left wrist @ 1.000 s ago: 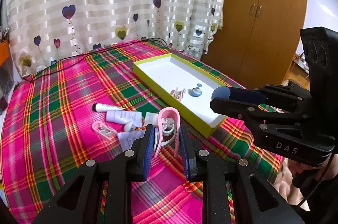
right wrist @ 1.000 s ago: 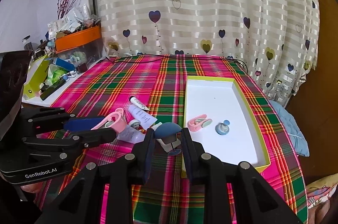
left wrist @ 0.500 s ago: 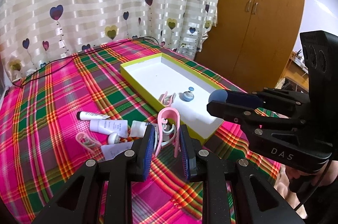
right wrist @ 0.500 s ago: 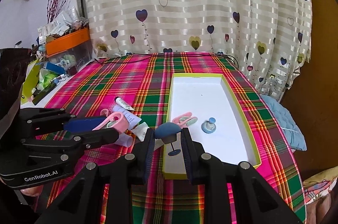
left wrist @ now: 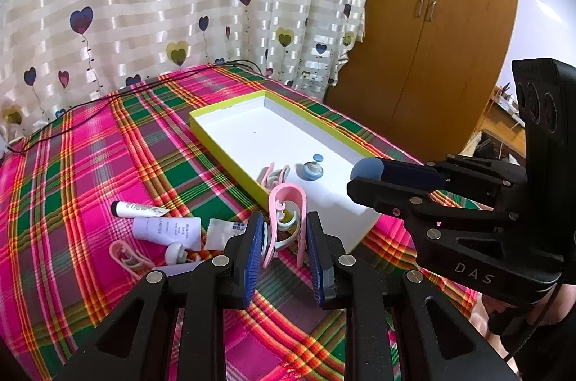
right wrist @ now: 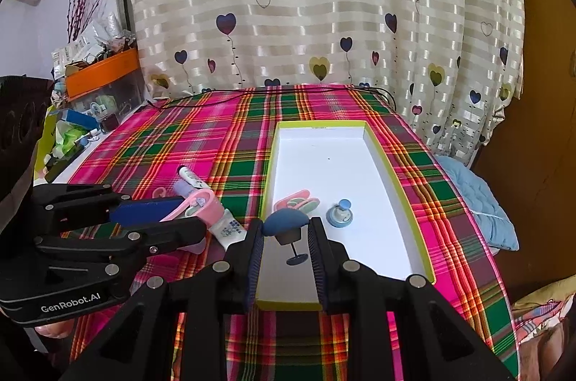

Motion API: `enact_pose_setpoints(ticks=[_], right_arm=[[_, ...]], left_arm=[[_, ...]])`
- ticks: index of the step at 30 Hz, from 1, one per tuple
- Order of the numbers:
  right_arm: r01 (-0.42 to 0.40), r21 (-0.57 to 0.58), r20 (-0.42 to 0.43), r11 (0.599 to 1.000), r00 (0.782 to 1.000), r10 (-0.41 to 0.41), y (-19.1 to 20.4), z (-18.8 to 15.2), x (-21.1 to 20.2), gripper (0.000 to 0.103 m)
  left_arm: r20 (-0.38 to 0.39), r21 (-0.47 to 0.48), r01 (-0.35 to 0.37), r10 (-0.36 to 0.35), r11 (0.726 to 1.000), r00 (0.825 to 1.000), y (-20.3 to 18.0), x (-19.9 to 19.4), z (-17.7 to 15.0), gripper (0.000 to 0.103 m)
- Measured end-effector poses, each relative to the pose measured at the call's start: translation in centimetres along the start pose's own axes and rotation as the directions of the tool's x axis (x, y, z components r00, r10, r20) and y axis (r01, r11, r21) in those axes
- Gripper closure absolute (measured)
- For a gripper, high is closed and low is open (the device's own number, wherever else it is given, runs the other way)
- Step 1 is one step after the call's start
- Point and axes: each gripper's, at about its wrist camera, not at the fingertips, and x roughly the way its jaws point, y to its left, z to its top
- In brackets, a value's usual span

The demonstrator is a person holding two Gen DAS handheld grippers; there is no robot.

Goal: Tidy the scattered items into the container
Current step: 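Carry the pink clip and blue round item with both grippers over the box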

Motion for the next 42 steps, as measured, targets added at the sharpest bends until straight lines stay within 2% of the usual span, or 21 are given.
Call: enact_pose_setpoints(ticks=[26, 42], right_arm=[[0.055, 0.072, -0.071, 0.996, 0.996, -0.050, -4.4, -0.4, 4.6, 0.077], [0.074, 0.088, -0.123, 0.993, 0.990, -0.063, -5.9, -0.7, 7.1, 0.077]], left_arm=[[-0.054, -0.009, 0.078, -0.078, 0.997, 0.995, -0.8, 5.9, 2.0, 0.079], [-0.099, -0.006, 0.090, -0.090, 0.996, 0.991, -1.2, 9.6, 2.7, 0.079]])
